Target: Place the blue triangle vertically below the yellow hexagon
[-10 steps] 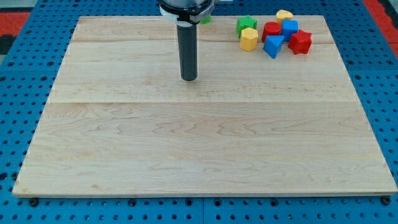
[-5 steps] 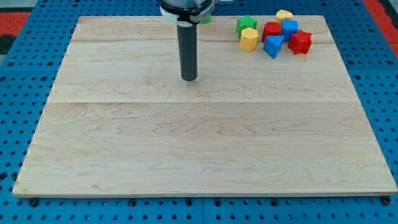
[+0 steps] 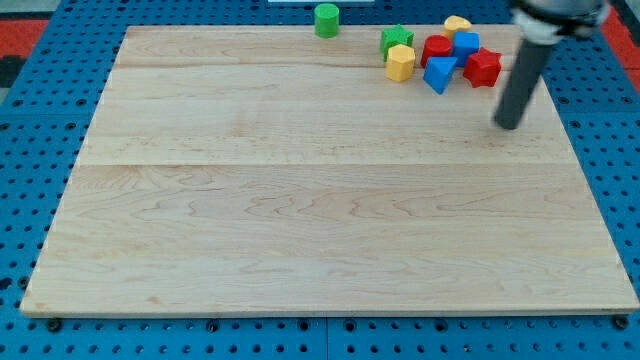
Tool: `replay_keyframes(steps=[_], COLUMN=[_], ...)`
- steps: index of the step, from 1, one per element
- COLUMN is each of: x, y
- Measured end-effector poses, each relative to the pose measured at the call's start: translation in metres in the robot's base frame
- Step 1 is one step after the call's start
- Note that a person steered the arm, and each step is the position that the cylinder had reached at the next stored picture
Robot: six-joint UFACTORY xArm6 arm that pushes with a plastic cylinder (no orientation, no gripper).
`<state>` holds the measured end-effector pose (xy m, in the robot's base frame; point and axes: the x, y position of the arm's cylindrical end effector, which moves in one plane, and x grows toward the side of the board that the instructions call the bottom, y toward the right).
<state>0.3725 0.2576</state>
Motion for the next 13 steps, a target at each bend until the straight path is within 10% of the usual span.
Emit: replay_keyframes(steps=[2,7,13], x=[-0.006,-0.182,-0.154], y=[0.048,0.056,-0.044])
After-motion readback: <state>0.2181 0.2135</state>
